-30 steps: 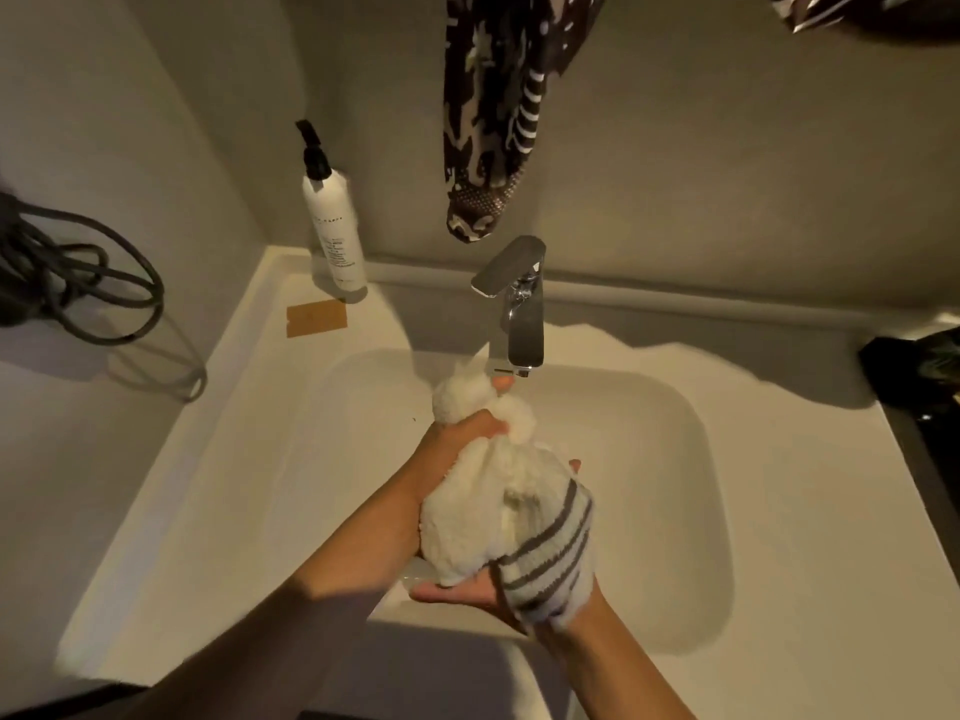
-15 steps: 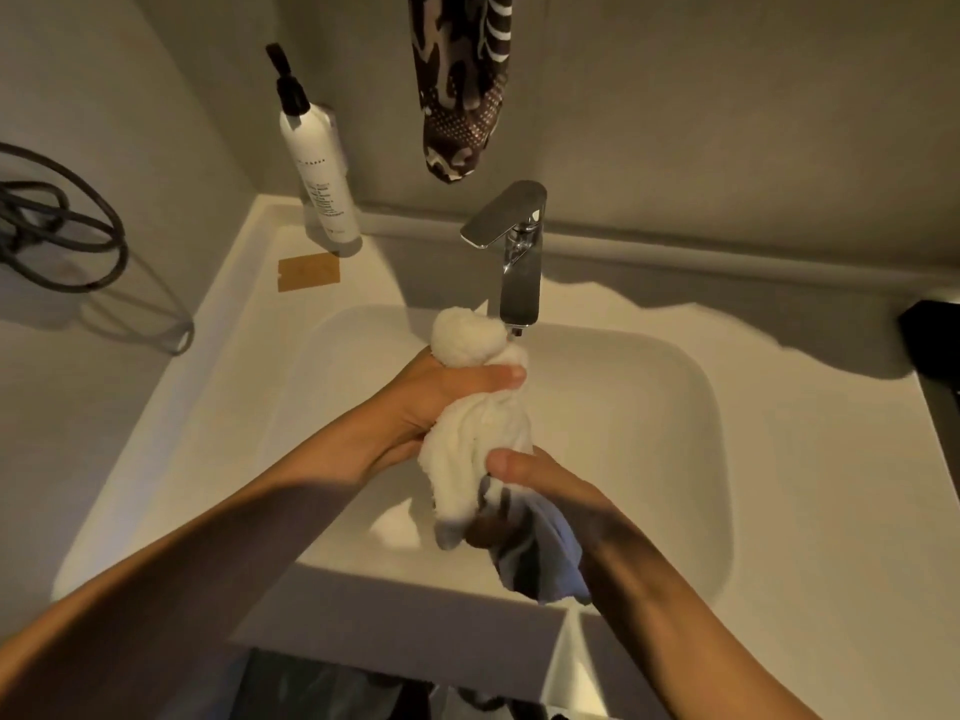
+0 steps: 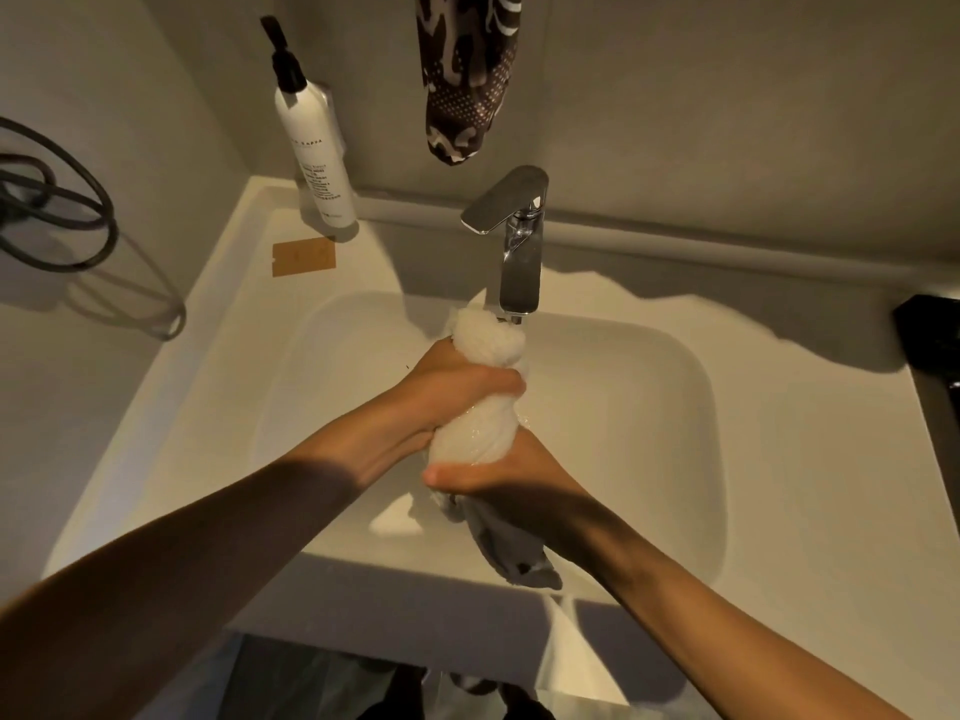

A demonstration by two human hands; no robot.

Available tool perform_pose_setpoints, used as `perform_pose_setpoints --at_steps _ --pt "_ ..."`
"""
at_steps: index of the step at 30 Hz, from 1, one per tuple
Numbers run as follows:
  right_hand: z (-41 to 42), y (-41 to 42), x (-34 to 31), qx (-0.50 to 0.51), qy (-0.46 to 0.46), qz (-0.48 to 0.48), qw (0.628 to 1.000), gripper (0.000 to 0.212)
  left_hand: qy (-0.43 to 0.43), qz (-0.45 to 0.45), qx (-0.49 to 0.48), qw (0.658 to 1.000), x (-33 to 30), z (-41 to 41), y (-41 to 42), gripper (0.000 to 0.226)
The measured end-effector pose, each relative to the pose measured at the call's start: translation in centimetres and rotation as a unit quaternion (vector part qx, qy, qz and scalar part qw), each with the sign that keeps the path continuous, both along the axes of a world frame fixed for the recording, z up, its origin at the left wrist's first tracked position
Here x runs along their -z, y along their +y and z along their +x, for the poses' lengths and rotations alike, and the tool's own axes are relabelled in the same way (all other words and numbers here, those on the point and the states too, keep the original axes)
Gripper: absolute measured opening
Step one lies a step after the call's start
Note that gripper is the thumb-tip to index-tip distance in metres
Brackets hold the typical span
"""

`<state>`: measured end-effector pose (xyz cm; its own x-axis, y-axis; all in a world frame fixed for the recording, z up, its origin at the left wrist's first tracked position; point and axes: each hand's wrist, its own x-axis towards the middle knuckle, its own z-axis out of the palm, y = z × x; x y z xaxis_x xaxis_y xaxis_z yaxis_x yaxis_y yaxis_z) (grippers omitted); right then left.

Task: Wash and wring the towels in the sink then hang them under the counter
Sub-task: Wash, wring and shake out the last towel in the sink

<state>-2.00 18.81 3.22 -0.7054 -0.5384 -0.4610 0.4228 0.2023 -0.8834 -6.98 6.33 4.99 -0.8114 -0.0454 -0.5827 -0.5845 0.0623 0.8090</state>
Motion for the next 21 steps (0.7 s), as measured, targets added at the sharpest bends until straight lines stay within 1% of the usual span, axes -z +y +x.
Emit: perform_pose_setpoints --at_steps 1,3,5,6,8,10,11,13,15,16,17,18,20,21 --pt "0.2 -0.2 0.5 0.003 0.013 0.022 1.000 0.036 -0.002 -0.012 0.000 1.000 0.4 0.1 0.0 0.040" --pt "0.6 -1.0 1.9 0.045 0.036 0.078 0.995 0.028 -0.016 -0.042 0.005 0.999 1.7 0.1 0.1 0.048" --pt "1.1 -2.2 4.0 0.075 0.048 0.127 0.988 0.026 -0.048 -0.092 0.013 0.995 3.5 0.3 0.2 0.056" --pt "1.1 -3.0 4.9 0.083 0.056 0.148 0.984 0.028 -0.066 -0.127 0.016 0.990 4.4 0.1 0.1 0.059" --pt "1.8 -4.0 6.9 0.092 0.038 0.185 0.978 0.036 -0.101 -0.201 0.049 0.973 6.1 0.3 0.1 0.059" --pt "2.1 -4.8 8.6 0.097 0.017 0.204 0.974 0.041 -0.108 -0.233 0.041 0.966 7.3 0.7 0.1 0.057" --pt "2.4 -4.9 9.2 0.097 0.008 0.212 0.972 0.038 -0.109 -0.240 0.034 0.964 7.3 1.2 0.2 0.055" --pt "3.0 -5.0 9.9 0.052 0.009 0.246 0.968 0.030 -0.106 -0.243 0.019 0.964 8.1 2.2 0.3 0.052" --pt "3.1 -4.9 10.3 0.006 0.020 0.273 0.962 0.030 -0.098 -0.244 0.011 0.965 8.1 2.8 0.5 0.051" --pt "3.0 -4.8 10.3 0.000 0.019 0.278 0.960 0.031 -0.097 -0.240 0.005 0.966 8.4 3.0 0.5 0.051" --pt "2.9 -4.6 10.1 0.006 0.015 0.271 0.962 0.036 -0.104 -0.233 -0.001 0.967 8.6 3.0 0.4 0.053" --pt "2.6 -4.3 10.1 0.017 0.012 0.263 0.965 0.047 -0.107 -0.220 -0.012 0.969 8.9 2.8 0.3 0.056" --pt "2.3 -3.6 9.6 0.008 -0.002 0.259 0.966 0.067 -0.118 -0.158 -0.053 0.979 9.6 3.0 -0.2 0.069" --pt "2.1 -3.2 9.3 -0.006 -0.009 0.262 0.965 0.071 -0.120 -0.124 -0.085 0.981 9.2 3.2 -0.2 0.073"
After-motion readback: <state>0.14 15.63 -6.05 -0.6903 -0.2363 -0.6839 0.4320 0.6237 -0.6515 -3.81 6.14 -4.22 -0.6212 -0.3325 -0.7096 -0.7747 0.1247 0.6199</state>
